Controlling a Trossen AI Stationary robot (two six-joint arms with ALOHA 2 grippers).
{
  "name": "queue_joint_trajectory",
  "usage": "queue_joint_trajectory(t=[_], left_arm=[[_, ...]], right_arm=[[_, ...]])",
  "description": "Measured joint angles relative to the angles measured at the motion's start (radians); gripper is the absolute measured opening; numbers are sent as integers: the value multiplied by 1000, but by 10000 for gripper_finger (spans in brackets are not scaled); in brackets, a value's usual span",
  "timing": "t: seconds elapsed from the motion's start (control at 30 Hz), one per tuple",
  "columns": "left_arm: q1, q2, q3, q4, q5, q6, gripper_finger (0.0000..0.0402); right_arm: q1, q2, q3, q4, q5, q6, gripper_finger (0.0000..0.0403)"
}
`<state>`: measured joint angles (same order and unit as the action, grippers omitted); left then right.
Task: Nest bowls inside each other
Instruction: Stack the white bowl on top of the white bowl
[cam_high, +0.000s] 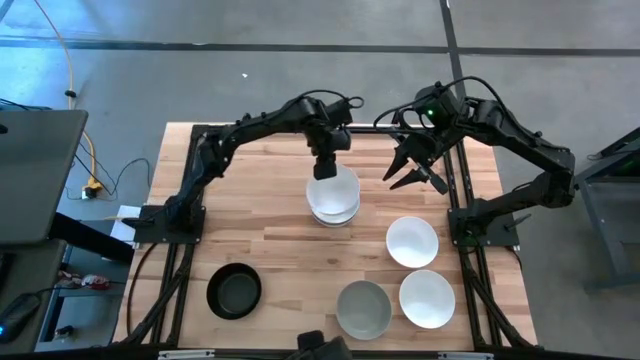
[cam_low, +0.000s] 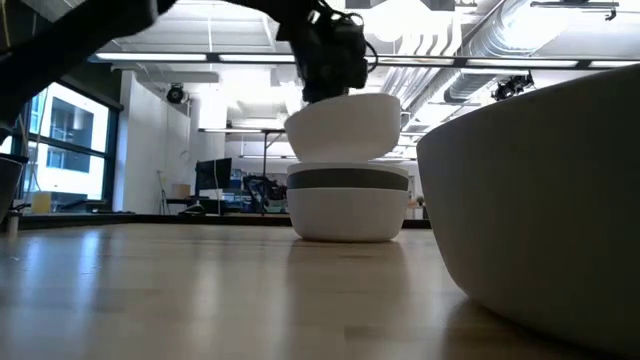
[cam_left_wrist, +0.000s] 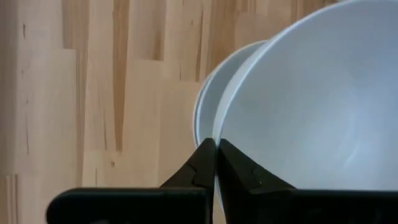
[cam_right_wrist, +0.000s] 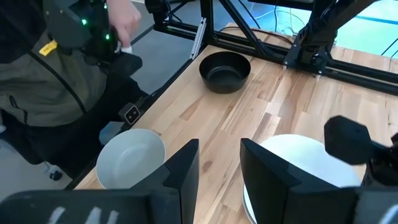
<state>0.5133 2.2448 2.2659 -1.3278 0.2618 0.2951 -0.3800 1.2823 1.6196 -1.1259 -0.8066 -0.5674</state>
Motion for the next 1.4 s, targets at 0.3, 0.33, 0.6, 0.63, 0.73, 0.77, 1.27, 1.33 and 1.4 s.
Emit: queue_joint_trajectory(t=[0.3, 0.33, 0.6, 0.63, 0.73, 0.77, 1.27, 1.33, 1.4], left_arm=[[0, 72, 31, -19, 0, -3, 0], [0, 78, 31, -17, 0, -3, 0], [-4, 103, 30, -18, -7, -7, 0], [-4, 106, 30, -17, -11, -7, 0], [-4, 111, 30, -20, -13, -13, 0], [-5, 112, 30, -19, -13, -13, 0], [-18, 151, 30, -56, -50, -15, 0], [-20, 151, 30, -54, -49, -15, 0], [-20, 151, 30, -53, -49, -17, 1]], right_arm=[[0, 0, 0, -19, -11, -43, 110], [0, 0, 0, -19, -14, -43, 110], [0, 0, 0, -18, -15, -43, 110], [0, 0, 0, -18, -15, -43, 110], [0, 0, 0, -18, -15, -43, 110], [0, 0, 0, -18, -15, -43, 110], [0, 0, 0, -23, -15, -43, 110], [0, 0, 0, -25, -15, -43, 110], [0, 0, 0, -27, -15, -43, 110]])
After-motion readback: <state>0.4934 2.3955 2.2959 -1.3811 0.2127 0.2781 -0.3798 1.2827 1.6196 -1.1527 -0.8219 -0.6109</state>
